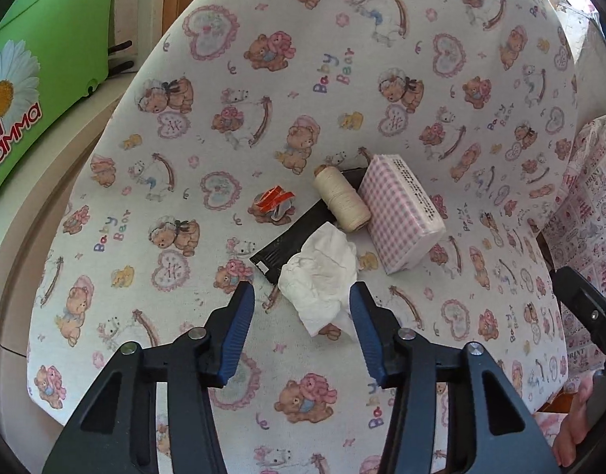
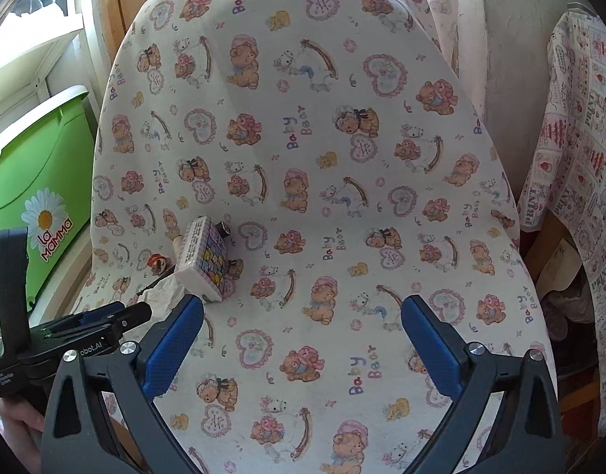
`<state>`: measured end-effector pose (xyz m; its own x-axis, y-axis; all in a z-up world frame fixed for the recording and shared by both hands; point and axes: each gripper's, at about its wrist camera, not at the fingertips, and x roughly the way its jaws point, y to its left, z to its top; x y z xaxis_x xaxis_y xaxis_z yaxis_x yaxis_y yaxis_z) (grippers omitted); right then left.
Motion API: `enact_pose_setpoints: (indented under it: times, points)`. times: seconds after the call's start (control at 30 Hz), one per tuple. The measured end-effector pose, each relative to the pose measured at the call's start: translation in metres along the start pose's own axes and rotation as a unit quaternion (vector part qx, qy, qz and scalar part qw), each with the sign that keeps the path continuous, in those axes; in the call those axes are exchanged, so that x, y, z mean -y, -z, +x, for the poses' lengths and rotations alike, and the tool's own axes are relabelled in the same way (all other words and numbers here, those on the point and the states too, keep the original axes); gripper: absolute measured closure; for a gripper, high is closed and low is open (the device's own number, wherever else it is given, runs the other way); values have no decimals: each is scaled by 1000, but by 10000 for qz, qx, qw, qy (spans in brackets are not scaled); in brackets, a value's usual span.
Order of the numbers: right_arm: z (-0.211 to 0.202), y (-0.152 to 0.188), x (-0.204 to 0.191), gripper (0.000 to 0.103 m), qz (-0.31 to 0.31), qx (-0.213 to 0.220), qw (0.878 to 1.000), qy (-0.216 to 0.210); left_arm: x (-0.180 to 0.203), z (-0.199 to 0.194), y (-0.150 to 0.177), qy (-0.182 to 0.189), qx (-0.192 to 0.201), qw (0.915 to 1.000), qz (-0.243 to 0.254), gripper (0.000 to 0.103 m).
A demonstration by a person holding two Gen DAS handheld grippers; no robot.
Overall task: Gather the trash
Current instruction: 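Raise both grippers back toward the remaining items on the chair, then grasp the white tissue with the left gripper while the right gripper grasps the pink checked box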
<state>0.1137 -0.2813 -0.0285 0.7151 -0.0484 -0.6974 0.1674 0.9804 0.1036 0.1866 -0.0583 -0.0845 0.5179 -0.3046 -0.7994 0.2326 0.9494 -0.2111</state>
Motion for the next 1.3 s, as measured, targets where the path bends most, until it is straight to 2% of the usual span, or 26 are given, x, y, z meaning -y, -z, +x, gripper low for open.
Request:
enact_pose_setpoints:
  times: [0.03, 0.1, 0.17, 0.37, 0.63, 0.87, 1.0, 1.1, 1.3]
  points:
    - [1, -1, 0, 2, 28, 1, 10000, -4, 3, 5, 0, 16, -31, 10000, 4, 76]
    - [1, -2, 0, 2, 67, 1, 10000, -17, 5, 9, 2, 32, -34, 10000, 5, 93]
    - [2, -3, -1, 2, 111, -1, 9999, -51, 7, 8, 2, -43, 9, 10000, 49, 96]
    - [2, -8, -9, 2, 34, 51, 9999, -151, 4, -22, -5, -211, 464, 9987, -4, 98]
    - [13, -18, -29, 2, -117, 30, 9994, -327, -1, -71, -17, -566, 1128, 9919, 114, 97]
    - [29, -30, -58, 2, -559, 2, 9974, -461, -7, -80, -19, -928, 1178, 9885, 182, 97]
    - [42, -33, -66, 2, -577, -94, 9971, -489, -6, -78, -19, -921, 1171, 9887, 155, 97]
    - [55, -33, -71, 2, -689, -151, 9969, -350, -5, -75, -19, -939, 1144, 9889, 160, 97]
    - [79, -27, -73, 5, -723, -558, 9947, -480, -6, -71, -21, -926, 1057, 9900, 138, 97]
